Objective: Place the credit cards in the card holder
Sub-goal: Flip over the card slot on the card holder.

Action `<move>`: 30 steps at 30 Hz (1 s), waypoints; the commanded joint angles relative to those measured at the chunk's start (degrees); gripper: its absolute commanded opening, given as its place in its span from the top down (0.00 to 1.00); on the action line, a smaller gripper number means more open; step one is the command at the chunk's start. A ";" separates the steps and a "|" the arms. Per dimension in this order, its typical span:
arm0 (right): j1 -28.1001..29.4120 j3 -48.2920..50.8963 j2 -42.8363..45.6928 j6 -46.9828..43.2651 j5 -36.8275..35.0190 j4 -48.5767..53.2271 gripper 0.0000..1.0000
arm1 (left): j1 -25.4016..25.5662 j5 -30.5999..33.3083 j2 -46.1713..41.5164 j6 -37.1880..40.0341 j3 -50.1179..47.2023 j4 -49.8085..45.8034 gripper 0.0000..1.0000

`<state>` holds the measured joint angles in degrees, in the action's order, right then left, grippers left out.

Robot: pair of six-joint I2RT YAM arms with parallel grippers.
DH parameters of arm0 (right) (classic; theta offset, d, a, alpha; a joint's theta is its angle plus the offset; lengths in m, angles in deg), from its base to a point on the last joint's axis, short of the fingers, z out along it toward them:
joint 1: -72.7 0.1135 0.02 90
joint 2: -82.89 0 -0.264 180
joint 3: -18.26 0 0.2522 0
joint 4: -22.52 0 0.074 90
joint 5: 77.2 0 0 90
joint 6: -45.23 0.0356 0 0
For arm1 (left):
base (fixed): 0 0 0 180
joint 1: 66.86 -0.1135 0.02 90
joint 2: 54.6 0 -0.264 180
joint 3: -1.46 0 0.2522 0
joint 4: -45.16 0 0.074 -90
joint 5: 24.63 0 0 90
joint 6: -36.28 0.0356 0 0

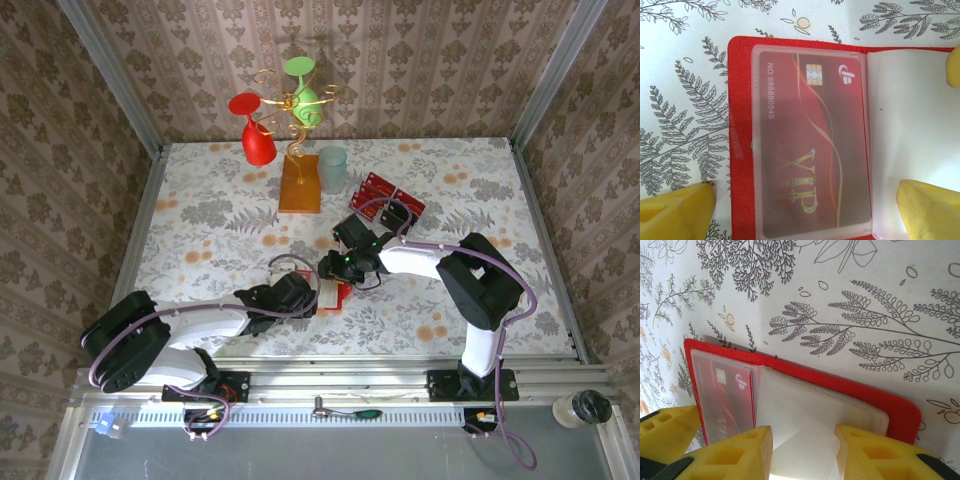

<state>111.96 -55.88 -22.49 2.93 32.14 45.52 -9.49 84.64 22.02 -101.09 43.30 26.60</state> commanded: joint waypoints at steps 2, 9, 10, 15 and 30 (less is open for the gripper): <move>0.45 -1.50 0.73 -1.20 -0.35 2.16 0.61 | 0.25 -0.02 -1.03 -0.88 -0.99 -2.50 0.05; 0.72 -1.59 1.36 -0.15 1.10 0.72 0.61 | 0.21 0.37 -3.68 -0.99 -1.09 -3.82 0.05; 0.81 -1.54 1.55 0.12 1.42 0.23 0.61 | 0.23 0.69 -4.80 -1.05 -1.15 -4.50 0.05; 1.64 -2.09 2.79 1.37 2.03 -0.14 0.59 | -0.01 2.55 -12.94 -1.72 -1.38 -8.62 0.04; 6.64 -10.62 -3.09 4.64 1.85 0.07 0.48 | -7.31 1.41 -30.80 -1.10 -3.98 -17.93 0.04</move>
<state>117.67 -63.97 -22.66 6.41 33.03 45.28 -16.12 86.19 -7.47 -102.14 40.28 11.73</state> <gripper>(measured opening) 0.521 0.960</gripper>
